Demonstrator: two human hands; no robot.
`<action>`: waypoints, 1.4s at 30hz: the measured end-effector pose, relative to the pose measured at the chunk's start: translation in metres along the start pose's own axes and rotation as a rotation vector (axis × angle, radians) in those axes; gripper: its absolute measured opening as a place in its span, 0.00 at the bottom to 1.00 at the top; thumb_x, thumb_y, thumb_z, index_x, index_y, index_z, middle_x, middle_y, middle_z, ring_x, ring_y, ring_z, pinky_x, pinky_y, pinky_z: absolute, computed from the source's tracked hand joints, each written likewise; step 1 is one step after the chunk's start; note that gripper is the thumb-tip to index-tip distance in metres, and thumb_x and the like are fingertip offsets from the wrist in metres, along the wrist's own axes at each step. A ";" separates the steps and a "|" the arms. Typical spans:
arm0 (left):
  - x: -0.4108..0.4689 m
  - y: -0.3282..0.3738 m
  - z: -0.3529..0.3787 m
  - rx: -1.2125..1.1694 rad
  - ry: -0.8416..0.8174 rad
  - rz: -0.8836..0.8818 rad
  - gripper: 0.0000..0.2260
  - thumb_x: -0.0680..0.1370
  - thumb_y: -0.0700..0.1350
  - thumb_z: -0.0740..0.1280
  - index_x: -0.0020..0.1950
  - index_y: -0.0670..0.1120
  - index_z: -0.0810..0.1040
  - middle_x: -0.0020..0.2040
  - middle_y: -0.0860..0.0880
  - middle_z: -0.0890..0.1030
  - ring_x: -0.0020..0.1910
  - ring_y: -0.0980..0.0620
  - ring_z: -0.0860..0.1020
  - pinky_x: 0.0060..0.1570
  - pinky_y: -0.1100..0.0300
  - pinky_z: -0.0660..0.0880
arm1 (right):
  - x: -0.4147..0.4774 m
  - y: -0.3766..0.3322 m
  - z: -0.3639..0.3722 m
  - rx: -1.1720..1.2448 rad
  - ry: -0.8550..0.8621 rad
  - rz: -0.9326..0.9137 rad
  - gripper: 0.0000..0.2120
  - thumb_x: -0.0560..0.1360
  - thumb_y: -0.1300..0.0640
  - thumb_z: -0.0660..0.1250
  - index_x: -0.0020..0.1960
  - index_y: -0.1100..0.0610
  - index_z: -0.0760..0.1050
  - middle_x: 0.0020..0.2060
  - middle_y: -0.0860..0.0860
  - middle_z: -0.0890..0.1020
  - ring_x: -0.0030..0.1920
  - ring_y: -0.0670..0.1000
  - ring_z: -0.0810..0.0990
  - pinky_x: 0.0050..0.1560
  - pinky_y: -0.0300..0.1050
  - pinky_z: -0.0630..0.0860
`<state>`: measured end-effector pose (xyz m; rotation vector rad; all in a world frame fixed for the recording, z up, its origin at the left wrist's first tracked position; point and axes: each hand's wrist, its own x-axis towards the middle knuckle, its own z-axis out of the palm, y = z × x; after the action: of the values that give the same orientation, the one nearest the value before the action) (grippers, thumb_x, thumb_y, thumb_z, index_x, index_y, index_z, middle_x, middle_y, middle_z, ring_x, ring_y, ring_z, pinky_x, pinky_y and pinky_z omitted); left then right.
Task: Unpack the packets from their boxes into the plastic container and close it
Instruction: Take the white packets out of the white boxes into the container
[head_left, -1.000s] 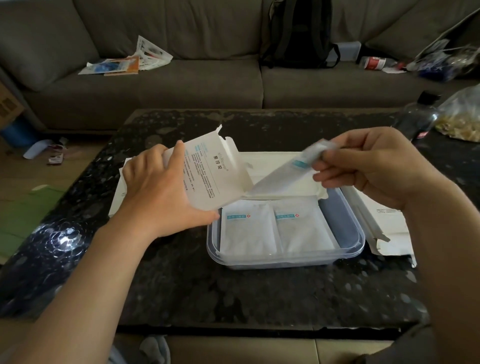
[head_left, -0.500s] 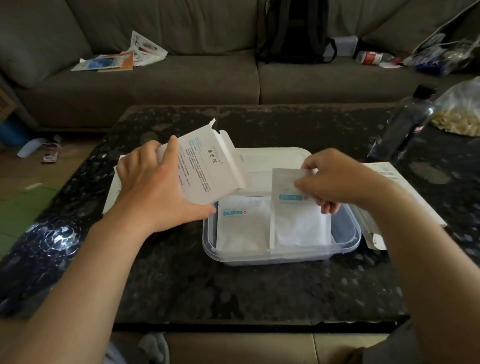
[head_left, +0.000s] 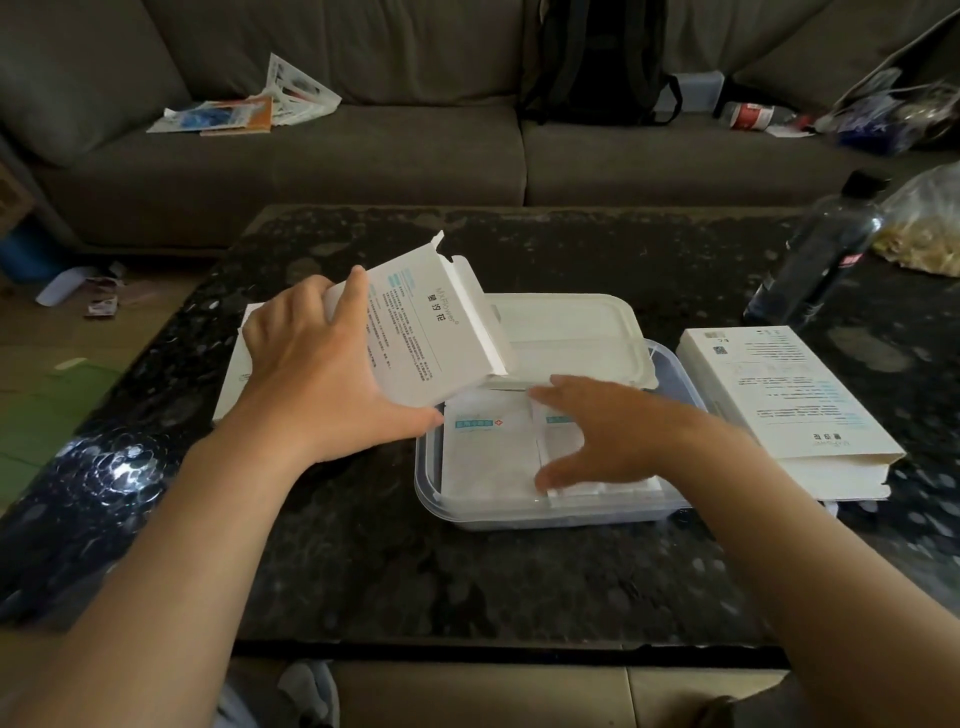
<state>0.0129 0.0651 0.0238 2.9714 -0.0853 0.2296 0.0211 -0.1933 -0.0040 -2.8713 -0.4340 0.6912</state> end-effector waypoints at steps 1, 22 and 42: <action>0.000 0.001 0.000 0.000 -0.004 0.003 0.62 0.55 0.77 0.71 0.79 0.52 0.45 0.74 0.46 0.57 0.75 0.43 0.54 0.74 0.42 0.51 | 0.000 0.000 0.003 -0.033 -0.051 -0.001 0.46 0.73 0.34 0.70 0.82 0.43 0.48 0.82 0.45 0.52 0.81 0.53 0.54 0.78 0.56 0.57; -0.003 0.008 0.004 -0.012 -0.050 0.029 0.62 0.57 0.75 0.73 0.78 0.53 0.45 0.74 0.46 0.57 0.75 0.43 0.54 0.74 0.41 0.52 | -0.002 0.017 0.007 -0.175 -0.121 0.076 0.47 0.73 0.31 0.66 0.82 0.43 0.45 0.81 0.49 0.54 0.80 0.57 0.57 0.76 0.58 0.60; -0.004 0.012 0.004 -0.026 -0.078 0.049 0.62 0.57 0.75 0.74 0.79 0.53 0.44 0.76 0.46 0.56 0.76 0.43 0.53 0.75 0.42 0.51 | 0.002 0.022 0.008 -0.279 -0.160 0.118 0.51 0.72 0.28 0.66 0.81 0.44 0.40 0.80 0.53 0.56 0.76 0.60 0.65 0.71 0.57 0.69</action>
<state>0.0090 0.0523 0.0209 2.9550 -0.1690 0.1170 0.0240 -0.2128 -0.0168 -3.1359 -0.4133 0.9550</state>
